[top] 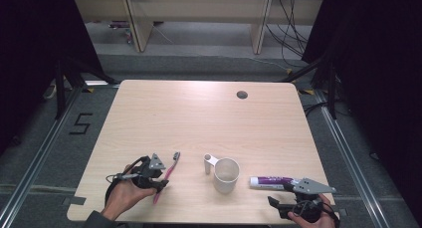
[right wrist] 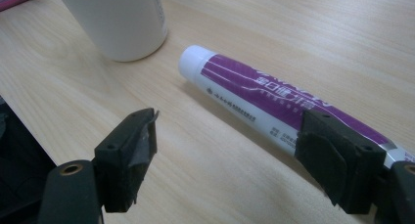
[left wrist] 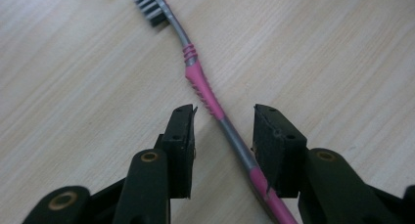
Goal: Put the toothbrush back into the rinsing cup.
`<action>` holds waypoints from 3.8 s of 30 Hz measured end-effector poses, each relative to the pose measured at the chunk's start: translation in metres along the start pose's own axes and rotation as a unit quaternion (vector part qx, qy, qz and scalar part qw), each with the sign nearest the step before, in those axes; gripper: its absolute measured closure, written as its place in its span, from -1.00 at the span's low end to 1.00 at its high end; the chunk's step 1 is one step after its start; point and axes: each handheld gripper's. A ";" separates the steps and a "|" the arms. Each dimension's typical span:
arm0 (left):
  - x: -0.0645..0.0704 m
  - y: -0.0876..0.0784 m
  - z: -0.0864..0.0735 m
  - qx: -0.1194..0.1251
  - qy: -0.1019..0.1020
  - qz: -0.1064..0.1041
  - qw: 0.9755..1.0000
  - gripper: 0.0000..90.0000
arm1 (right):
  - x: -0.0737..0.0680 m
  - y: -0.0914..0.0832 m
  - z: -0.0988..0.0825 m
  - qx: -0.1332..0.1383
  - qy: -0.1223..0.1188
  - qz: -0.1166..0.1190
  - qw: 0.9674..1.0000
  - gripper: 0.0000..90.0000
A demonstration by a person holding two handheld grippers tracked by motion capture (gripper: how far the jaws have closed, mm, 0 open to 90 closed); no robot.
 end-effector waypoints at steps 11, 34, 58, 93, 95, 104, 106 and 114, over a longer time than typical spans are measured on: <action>-0.005 0.015 0.019 -0.059 0.010 -0.003 0.998 0.42 | -0.002 0.000 0.000 -0.002 -0.005 0.008 1.000 -0.47; -0.008 0.026 0.047 -0.157 0.011 -0.016 0.987 0.81 | -0.001 0.001 0.000 0.000 -0.011 0.004 1.000 -0.46; -0.013 -0.011 0.055 -0.038 0.016 -0.018 0.999 0.84 | 0.003 -0.004 0.000 0.020 0.010 0.001 1.000 -0.42; 0.008 -0.039 0.070 0.333 -0.077 -0.043 0.939 0.84 | 0.005 -0.003 0.000 0.027 0.003 -0.001 1.000 -0.42; 0.008 -0.040 0.071 0.343 -0.075 -0.037 0.936 0.84 | 0.006 -0.003 -0.001 0.026 0.002 -0.004 1.000 -0.42; 0.014 -0.035 0.076 0.356 -0.079 -0.034 0.931 0.84 | 0.006 -0.003 -0.001 0.027 0.003 -0.003 1.000 -0.42; 0.016 -0.035 0.079 0.361 -0.078 -0.042 0.929 0.84 | 0.006 -0.003 -0.001 0.027 0.002 -0.004 1.000 -0.42; 0.024 -0.034 0.089 0.375 -0.075 -0.049 0.923 0.84 | 0.006 -0.003 -0.001 0.027 0.002 -0.005 1.000 -0.42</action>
Point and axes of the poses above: each handheld gripper's, and its own axes: y roughly forward along the jaws, z roughly out of its top, x roughly to its right, and after that the axes turned 6 degrees about -y, right-handed
